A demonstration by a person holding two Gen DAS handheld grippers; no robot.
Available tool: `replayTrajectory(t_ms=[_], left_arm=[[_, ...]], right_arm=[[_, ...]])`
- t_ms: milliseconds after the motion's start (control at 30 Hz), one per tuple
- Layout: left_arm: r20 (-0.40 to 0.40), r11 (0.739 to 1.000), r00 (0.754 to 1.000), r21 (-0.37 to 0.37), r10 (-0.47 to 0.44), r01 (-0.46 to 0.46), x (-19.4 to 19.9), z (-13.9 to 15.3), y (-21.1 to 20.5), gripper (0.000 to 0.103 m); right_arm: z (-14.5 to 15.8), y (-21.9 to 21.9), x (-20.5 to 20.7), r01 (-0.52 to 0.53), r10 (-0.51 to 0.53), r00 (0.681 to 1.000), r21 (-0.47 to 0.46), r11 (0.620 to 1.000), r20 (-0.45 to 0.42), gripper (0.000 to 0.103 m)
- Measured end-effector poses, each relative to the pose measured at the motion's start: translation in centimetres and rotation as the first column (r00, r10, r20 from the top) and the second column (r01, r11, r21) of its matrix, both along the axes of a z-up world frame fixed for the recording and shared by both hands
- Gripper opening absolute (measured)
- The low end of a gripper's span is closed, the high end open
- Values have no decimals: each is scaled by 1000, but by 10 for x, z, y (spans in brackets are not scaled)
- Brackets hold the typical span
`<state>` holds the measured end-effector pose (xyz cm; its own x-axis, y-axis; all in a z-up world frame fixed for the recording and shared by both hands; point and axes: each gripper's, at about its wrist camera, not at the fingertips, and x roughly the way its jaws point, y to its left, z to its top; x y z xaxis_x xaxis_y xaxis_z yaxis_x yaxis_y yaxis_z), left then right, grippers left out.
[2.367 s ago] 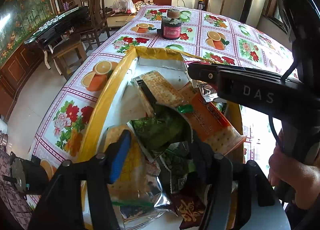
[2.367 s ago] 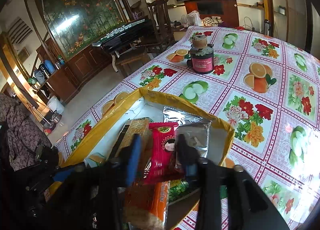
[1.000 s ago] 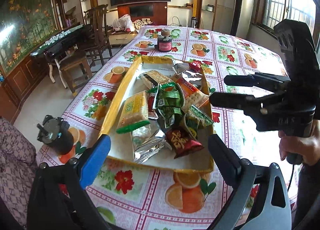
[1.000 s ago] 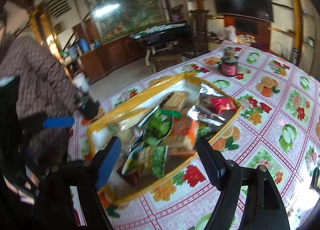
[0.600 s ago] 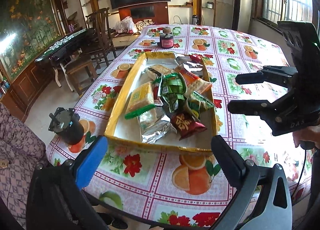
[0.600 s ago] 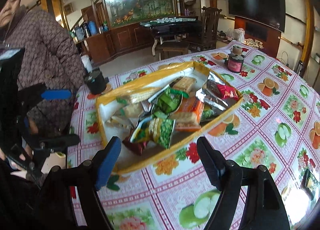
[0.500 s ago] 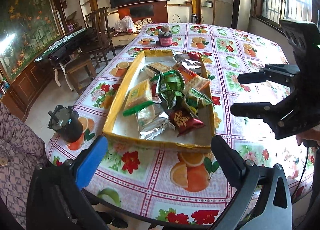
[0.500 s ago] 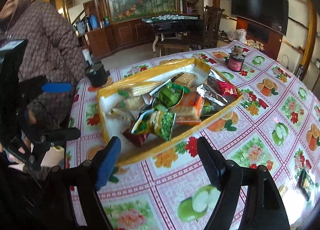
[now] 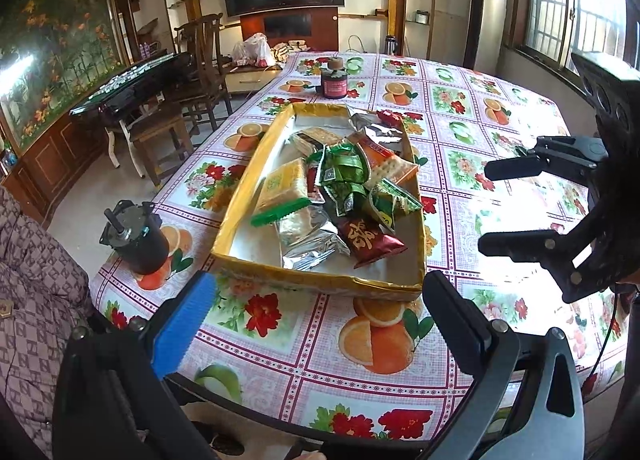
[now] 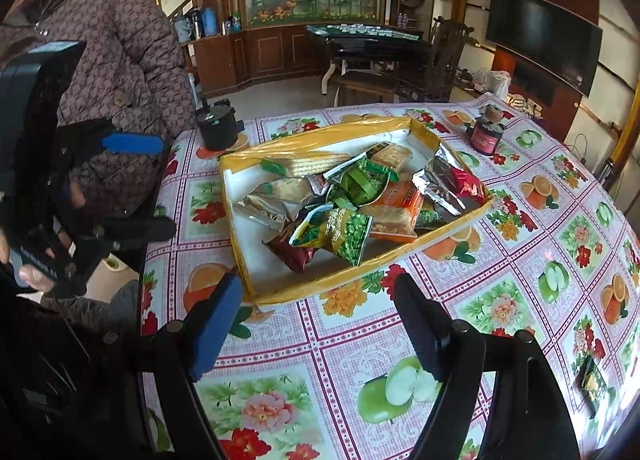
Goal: Organize snacks
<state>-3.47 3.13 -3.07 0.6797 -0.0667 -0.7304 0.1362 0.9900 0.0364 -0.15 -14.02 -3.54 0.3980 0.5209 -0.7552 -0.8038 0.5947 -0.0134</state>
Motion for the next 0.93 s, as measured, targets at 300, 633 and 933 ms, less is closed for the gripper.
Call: replayTrajectory(t_ms=[300,633,933], left_arm=[[0,1000,1000,6,8,-8,0,-1,4,103],[3,1000,1000,-17,20,-20,0,1,11,103],[25,999,999,-30,20,-20,-1,5,12,103]], right_arm=[[0,4,0,-13,13,1000,-11,1000,-2,78],[-1,11,0,-33,33,999,-21,999,-5,78],[-4,13,2,-28,28,999,-13,1000,-18,78]])
